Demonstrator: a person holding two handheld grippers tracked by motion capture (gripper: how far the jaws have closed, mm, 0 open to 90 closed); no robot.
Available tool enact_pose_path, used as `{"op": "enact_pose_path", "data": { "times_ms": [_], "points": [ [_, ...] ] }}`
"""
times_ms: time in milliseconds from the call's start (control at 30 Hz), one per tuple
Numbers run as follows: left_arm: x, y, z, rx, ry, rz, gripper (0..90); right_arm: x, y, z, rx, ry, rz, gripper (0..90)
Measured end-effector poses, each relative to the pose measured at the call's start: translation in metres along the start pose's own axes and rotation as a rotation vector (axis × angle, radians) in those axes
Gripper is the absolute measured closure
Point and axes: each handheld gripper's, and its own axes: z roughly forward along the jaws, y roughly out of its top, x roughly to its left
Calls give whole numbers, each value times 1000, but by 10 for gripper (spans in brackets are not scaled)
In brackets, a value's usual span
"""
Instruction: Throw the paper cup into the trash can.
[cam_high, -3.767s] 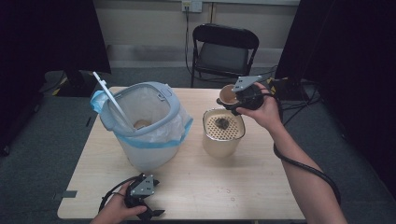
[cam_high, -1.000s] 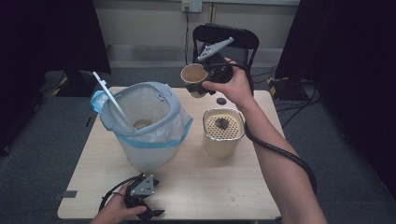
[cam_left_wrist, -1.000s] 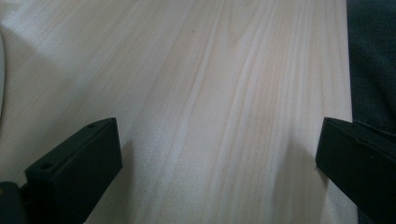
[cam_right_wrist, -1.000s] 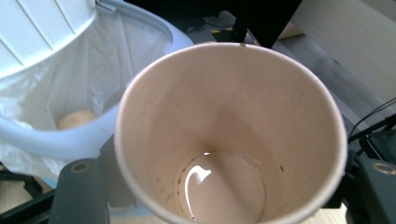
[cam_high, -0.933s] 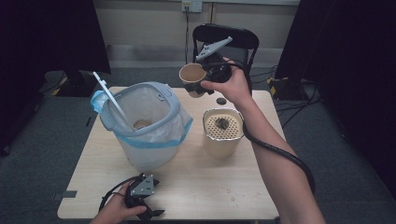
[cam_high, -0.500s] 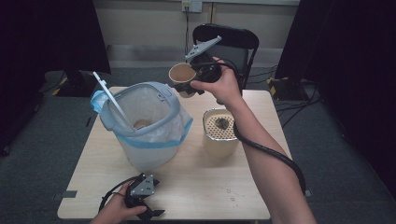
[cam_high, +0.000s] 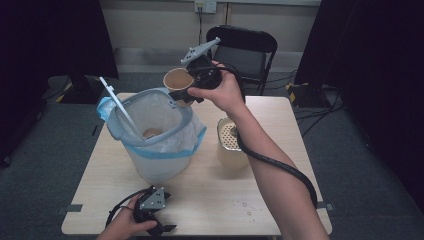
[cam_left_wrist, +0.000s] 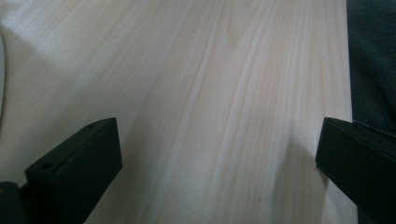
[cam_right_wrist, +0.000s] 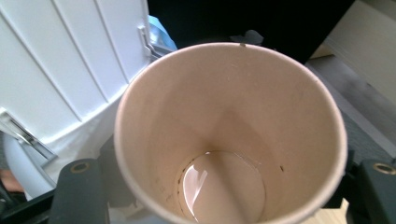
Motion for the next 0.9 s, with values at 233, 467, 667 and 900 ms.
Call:
{"op": "enact_pose_path", "data": {
  "times_ms": [233, 467, 667, 900],
  "points": [
    [0, 0, 0, 3, 0, 1, 0, 7, 4, 11, -10, 26, -6, 275],
    [0, 0, 0, 3, 0, 1, 0, 16, 7, 24, -13, 64, -3, 274],
    [0, 0, 0, 3, 0, 0, 0, 19, 6, 33, -18, 80, 1, 272],
    [0, 0, 0, 0, -2, 0, 0, 18, 2, 37, -29, 99, 22, 270]
  ]
}}
